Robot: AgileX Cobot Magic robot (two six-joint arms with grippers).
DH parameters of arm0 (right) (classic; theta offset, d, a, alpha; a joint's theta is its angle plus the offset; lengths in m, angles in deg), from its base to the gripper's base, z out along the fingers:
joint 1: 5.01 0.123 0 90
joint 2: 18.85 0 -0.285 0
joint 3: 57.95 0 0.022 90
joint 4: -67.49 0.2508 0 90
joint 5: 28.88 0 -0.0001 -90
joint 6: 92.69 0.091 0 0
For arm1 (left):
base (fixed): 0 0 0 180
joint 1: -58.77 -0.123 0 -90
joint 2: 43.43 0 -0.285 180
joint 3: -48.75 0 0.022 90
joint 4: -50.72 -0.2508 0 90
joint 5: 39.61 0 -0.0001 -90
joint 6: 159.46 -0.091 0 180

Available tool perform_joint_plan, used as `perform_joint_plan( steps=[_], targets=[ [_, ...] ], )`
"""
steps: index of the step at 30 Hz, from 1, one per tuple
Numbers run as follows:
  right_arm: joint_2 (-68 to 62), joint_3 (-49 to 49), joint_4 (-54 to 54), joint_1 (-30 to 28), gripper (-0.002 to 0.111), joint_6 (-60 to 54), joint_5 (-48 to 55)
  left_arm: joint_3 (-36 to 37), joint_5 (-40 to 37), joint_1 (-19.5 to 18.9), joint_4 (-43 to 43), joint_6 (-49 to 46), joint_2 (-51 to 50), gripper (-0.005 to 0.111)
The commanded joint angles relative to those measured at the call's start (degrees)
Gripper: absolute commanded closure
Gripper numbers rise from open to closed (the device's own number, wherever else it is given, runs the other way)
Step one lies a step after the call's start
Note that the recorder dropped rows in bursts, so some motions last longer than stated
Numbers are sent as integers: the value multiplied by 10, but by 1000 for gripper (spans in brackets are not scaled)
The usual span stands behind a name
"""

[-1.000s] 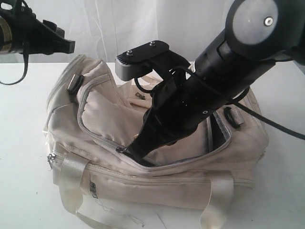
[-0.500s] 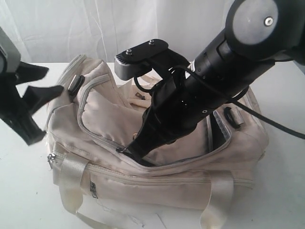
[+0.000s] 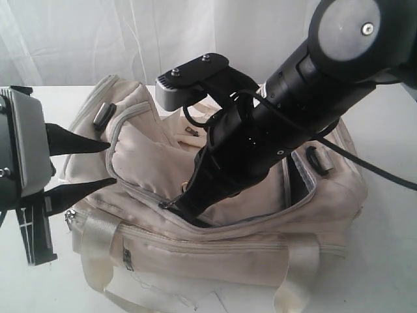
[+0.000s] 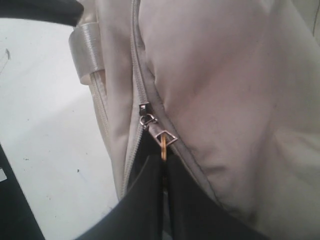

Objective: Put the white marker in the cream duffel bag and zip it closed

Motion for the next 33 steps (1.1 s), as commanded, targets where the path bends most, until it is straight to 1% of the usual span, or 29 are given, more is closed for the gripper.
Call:
perform_joint_plan(
  steps=[1, 3, 6, 12, 14, 20, 27, 30, 33],
  targets=[
    [3, -2, 3, -1, 108, -6, 0, 20, 13, 4, -5, -9, 4, 59],
    [3, -2, 3, -1, 108, -6, 0, 35, 13, 4, -5, -12, 4, 59],
    [3, -2, 3, -1, 108, -7, -1, 49, 6, 19, -5, -25, 4, 58],
    [3, -2, 3, -1, 108, -12, -10, 56, -22, 53, -5, -24, 4, 44],
    [3, -2, 3, -1, 108, -14, -11, 56, -37, 61, -5, -24, 4, 42],
    [3, -2, 6, -1, 108, -21, -13, 56, -60, 78, -5, -38, 2, 42],
    [3, -2, 13, -1, 108, -23, -15, 54, -74, 78, -5, -85, -31, 42],
    [3, -2, 15, -1, 108, -23, -16, 54, -90, 78, 19, -110, -44, 42],
    [3, -2, 16, -1, 108, -23, -17, 48, -89, 78, 20, -118, -59, 42]
  ],
)
